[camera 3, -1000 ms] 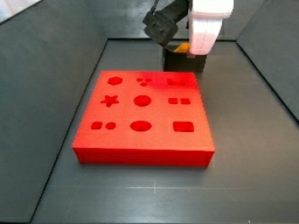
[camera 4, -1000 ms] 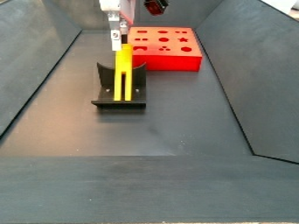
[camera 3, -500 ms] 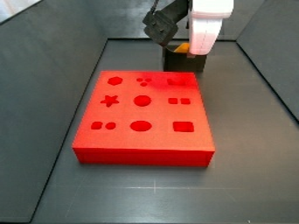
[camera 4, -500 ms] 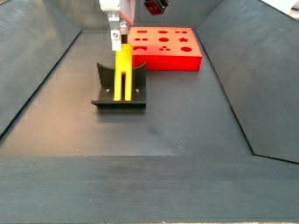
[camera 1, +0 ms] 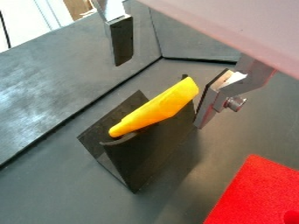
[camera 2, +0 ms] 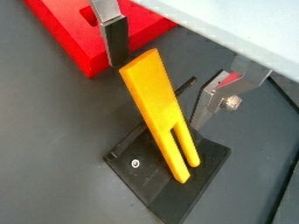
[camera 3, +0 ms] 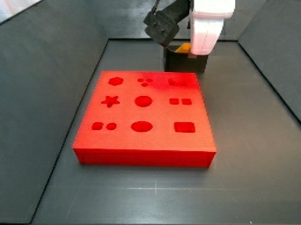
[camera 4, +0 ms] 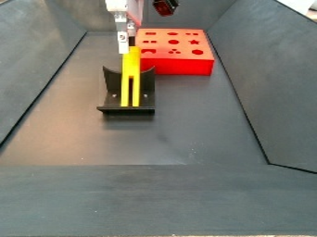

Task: Pick up the square-circle object. Move up. Rotate the square-circle object. Place the square-circle object on the fixture. Regrasp the square-circle object. Move to above the board. Insert the square-circle object.
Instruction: Regrasp the square-circle object.

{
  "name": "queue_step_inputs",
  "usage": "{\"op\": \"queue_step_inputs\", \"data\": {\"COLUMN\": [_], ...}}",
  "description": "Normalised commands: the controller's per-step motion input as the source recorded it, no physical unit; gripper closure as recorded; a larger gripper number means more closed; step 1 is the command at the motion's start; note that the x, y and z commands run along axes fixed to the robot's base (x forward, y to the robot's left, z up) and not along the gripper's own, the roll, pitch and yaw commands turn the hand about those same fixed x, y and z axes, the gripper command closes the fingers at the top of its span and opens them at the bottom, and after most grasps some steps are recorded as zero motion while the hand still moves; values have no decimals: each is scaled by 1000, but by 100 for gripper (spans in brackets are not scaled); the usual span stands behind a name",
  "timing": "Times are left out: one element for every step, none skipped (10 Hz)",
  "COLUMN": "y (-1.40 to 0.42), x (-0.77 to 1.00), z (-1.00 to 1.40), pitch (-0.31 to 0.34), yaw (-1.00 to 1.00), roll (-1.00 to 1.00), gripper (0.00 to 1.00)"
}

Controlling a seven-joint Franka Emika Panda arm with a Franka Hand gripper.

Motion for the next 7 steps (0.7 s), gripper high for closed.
{"op": "queue_step_inputs", "data": {"y": [-15,-15,-15,-15,-15,-15,-15], "x": [87,87,87,87,87,87,87], "z": [0,0,0,0,0,0,0], "pitch": [214,214,214,214,214,214,214], "yaw": [65,65,65,65,65,65,65], "roll": [-25,-25,-25,-25,-25,-25,-25], "gripper": [0,0,0,0,0,0,0]}}
